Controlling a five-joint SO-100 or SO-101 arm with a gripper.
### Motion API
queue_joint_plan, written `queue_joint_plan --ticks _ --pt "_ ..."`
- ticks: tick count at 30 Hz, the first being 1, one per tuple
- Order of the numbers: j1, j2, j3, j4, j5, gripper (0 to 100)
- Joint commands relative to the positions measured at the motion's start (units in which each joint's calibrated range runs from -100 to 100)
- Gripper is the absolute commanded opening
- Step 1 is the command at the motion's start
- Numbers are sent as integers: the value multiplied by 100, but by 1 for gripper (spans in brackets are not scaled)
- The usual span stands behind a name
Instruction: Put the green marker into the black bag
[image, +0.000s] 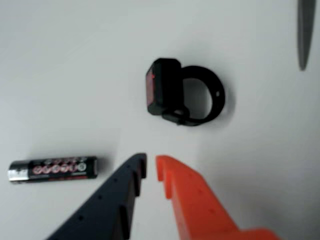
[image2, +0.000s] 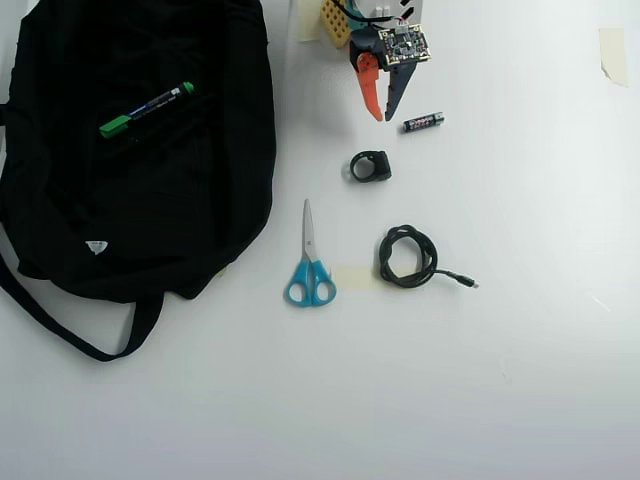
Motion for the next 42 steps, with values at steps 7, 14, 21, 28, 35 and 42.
queue_joint_plan --ticks 7,14,21,28,35,42 --pt "235 -457 595 13 27 2" --pt "414 -515 1143 13 27 2" --pt "414 -1644 1673 418 21 2" --pt "354 -1677 1673 1503 27 2" --pt "354 -1677 1673 1555 27 2" --pt "362 -1677 1673 1555 21 2"
